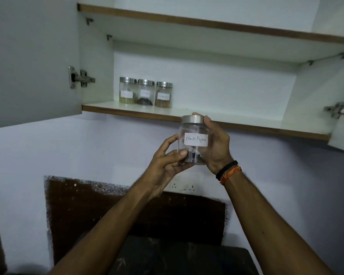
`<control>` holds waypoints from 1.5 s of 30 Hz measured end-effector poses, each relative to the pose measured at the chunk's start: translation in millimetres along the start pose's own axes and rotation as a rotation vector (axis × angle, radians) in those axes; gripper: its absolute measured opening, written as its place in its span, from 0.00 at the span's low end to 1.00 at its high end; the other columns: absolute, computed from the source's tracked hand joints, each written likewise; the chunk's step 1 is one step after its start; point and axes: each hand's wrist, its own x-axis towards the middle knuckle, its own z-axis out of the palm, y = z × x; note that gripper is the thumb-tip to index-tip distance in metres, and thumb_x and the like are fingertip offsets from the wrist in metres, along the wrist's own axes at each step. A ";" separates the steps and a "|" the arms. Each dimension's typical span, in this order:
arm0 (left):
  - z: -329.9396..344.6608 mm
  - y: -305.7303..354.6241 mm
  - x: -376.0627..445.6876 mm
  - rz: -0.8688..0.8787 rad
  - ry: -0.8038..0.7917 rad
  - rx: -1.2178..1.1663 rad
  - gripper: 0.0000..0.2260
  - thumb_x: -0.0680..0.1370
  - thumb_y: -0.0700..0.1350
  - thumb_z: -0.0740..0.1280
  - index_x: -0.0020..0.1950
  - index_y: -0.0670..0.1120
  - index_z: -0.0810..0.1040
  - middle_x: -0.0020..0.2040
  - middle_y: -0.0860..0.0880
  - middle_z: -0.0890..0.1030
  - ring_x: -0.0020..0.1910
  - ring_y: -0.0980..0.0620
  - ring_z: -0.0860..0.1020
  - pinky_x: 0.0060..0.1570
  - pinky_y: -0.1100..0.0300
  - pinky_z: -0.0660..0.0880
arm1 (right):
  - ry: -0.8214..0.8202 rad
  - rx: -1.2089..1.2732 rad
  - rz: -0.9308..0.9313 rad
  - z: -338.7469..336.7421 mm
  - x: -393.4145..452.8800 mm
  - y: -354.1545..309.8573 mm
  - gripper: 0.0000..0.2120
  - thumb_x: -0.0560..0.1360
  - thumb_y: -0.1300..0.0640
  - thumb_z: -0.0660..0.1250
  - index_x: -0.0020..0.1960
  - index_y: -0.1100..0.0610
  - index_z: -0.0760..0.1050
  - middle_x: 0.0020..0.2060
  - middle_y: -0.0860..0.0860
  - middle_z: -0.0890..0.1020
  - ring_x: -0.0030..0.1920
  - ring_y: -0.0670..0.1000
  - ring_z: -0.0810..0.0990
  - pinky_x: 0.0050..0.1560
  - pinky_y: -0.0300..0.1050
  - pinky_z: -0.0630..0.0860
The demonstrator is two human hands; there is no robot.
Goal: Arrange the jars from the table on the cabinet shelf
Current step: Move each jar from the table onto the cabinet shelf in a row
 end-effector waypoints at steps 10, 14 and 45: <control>15.6 46.6 39.4 0.085 -0.040 0.181 0.26 0.75 0.49 0.72 0.70 0.42 0.72 0.62 0.40 0.82 0.60 0.43 0.81 0.58 0.52 0.79 | 0.027 -0.063 -0.119 7.8 25.2 -34.6 0.28 0.76 0.49 0.65 0.72 0.62 0.71 0.67 0.67 0.75 0.62 0.67 0.77 0.66 0.66 0.71; 27.9 74.5 59.7 0.089 0.044 0.364 0.31 0.73 0.58 0.73 0.65 0.37 0.74 0.57 0.42 0.84 0.56 0.45 0.84 0.53 0.52 0.82 | 0.021 -0.131 -0.182 6.8 27.8 -36.2 0.23 0.80 0.52 0.61 0.73 0.59 0.70 0.67 0.65 0.75 0.62 0.63 0.78 0.68 0.69 0.70; 13.2 145.9 173.3 0.208 -0.139 0.740 0.18 0.75 0.47 0.75 0.63 0.48 0.79 0.53 0.45 0.83 0.50 0.47 0.85 0.40 0.58 0.80 | 0.418 -1.663 -0.336 -77.8 158.7 -14.5 0.19 0.81 0.43 0.58 0.66 0.52 0.73 0.55 0.52 0.84 0.54 0.56 0.82 0.53 0.51 0.77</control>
